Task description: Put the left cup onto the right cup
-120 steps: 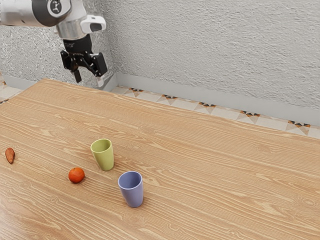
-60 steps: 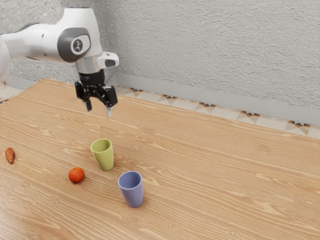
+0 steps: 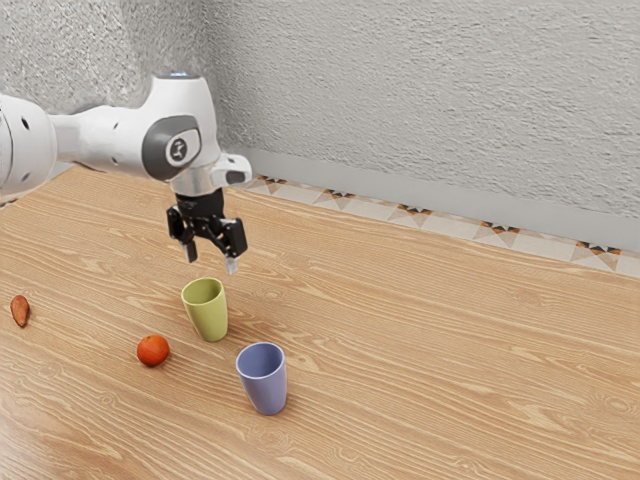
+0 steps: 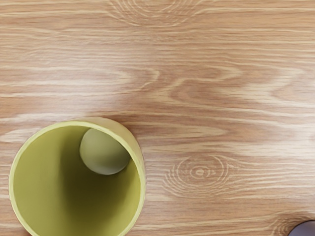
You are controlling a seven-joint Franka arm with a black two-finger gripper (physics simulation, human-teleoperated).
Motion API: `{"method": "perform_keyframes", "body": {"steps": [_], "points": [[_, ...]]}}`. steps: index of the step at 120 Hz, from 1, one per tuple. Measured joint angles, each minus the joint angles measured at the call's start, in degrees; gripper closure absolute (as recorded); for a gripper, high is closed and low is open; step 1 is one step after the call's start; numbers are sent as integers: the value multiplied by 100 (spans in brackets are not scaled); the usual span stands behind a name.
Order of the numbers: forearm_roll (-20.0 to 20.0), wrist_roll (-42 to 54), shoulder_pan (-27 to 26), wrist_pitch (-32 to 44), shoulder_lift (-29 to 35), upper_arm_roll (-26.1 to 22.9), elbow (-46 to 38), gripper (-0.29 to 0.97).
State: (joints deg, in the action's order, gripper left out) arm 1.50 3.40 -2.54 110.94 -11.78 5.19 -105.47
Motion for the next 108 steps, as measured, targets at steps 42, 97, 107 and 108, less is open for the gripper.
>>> {"method": "perform_keyframes", "body": {"steps": [42, 97, 107, 108], "points": [[-63, 8, -50, 389, -442, 0, -18, 2], [-62, 13, -99, 906, -594, 21, -372, 2], [-61, 14, -99, 980, -690, 36, -371, 3], [-61, 14, -99, 987, -700, 40, -371, 3]]}}
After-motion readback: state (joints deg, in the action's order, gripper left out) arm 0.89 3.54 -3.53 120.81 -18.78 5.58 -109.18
